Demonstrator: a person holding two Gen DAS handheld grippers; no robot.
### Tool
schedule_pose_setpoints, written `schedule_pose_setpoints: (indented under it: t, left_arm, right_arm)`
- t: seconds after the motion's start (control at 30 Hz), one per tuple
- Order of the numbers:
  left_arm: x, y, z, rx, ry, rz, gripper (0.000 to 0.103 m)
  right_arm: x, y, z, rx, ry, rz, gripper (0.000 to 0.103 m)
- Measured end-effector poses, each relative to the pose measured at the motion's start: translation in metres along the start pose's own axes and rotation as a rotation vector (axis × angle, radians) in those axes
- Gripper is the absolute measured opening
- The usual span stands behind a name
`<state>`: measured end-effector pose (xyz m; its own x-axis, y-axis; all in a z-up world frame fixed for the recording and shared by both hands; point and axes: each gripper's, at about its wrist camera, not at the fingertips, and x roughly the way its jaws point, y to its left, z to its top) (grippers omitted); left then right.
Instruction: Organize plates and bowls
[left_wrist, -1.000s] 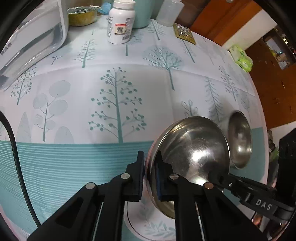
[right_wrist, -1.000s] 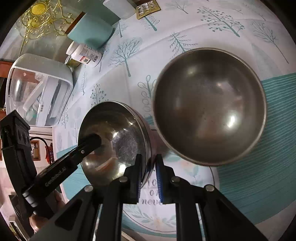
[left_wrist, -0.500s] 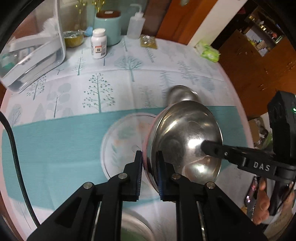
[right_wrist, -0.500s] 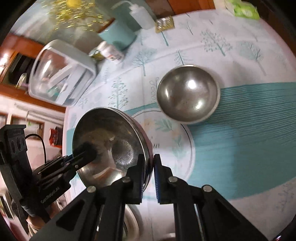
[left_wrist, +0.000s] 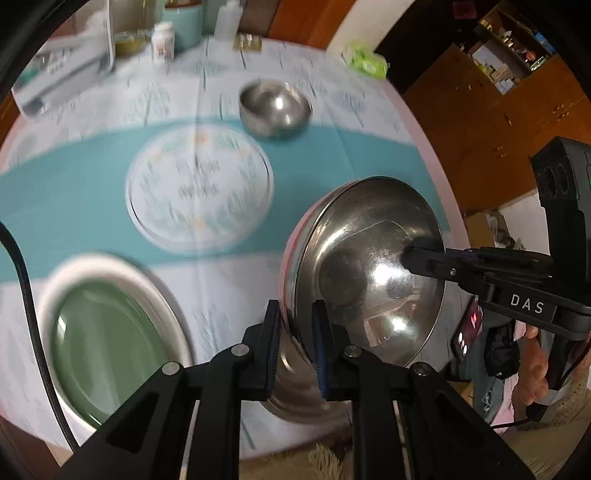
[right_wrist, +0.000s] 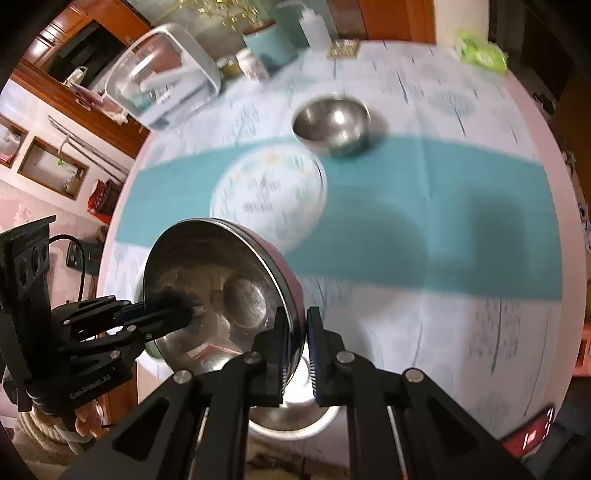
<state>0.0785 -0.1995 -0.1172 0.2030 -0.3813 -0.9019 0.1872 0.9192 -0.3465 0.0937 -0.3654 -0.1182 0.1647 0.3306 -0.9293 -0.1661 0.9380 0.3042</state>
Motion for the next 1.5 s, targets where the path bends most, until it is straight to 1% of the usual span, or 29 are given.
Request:
schedule_pose_setpoints:
  t: [0.13,0.27,0.47,0.67,0.77,0.83,0.87,0.93,1.0,1.07,1.1,1.13,1.23,1.4,1.5]
  left_arm:
    - [0.024,-0.006,-0.029,-0.019,0.059,0.013,0.013]
    - [0.037,-0.007,-0.048,-0.045,0.08,0.022,0.013]
    - [0.049,-0.003,-0.06,-0.05,0.086,0.073,0.014]
    - [0.061,0.001,-0.064,-0.043,0.104,0.112,0.015]
    - [0.067,0.004,-0.065,-0.046,0.117,0.103,0.02]
    - [0.067,0.005,-0.065,-0.055,0.116,0.075,0.029]
    - [0.065,0.005,-0.065,-0.057,0.111,0.068,0.031]
    - [0.059,0.004,-0.064,-0.05,0.092,0.073,0.035]
    - [0.057,0.003,-0.06,-0.045,0.077,0.075,0.039]
    - [0.051,0.004,-0.059,-0.049,0.06,0.066,0.046]
    - [0.049,0.005,-0.057,-0.05,0.053,0.07,0.052]
    - [0.046,0.005,-0.057,-0.05,0.04,0.084,0.056]
    - [0.039,0.004,-0.054,-0.046,0.015,0.097,0.056]
    - [0.03,0.007,-0.053,-0.06,-0.007,0.087,0.057]
    - [0.027,0.005,-0.054,-0.063,-0.016,0.082,0.06]
  right_arm:
    - [0.012,-0.009,-0.03,0.0,0.037,-0.013,0.01]
    - [0.021,-0.008,-0.047,-0.014,0.047,-0.032,0.01]
    - [0.042,-0.006,-0.058,-0.012,0.076,-0.04,0.01]
    - [0.064,-0.005,-0.063,-0.004,0.12,-0.055,0.01]
    - [0.07,-0.004,-0.063,-0.006,0.131,-0.07,0.012]
    - [0.071,-0.003,-0.062,-0.018,0.122,-0.097,0.013]
    - [0.071,-0.002,-0.062,-0.026,0.115,-0.103,0.013]
    - [0.068,-0.001,-0.062,-0.029,0.097,-0.102,0.018]
    - [0.064,0.0,-0.061,-0.031,0.078,-0.096,0.032]
    - [0.058,0.002,-0.06,-0.036,0.055,-0.091,0.038]
    - [0.056,0.003,-0.059,-0.04,0.046,-0.093,0.039]
    - [0.054,0.003,-0.059,-0.043,0.039,-0.094,0.039]
    - [0.05,0.003,-0.059,-0.039,0.026,-0.09,0.039]
    - [0.047,0.001,-0.06,-0.026,0.02,-0.076,0.039]
    - [0.045,0.003,-0.062,-0.033,0.015,-0.073,0.039]
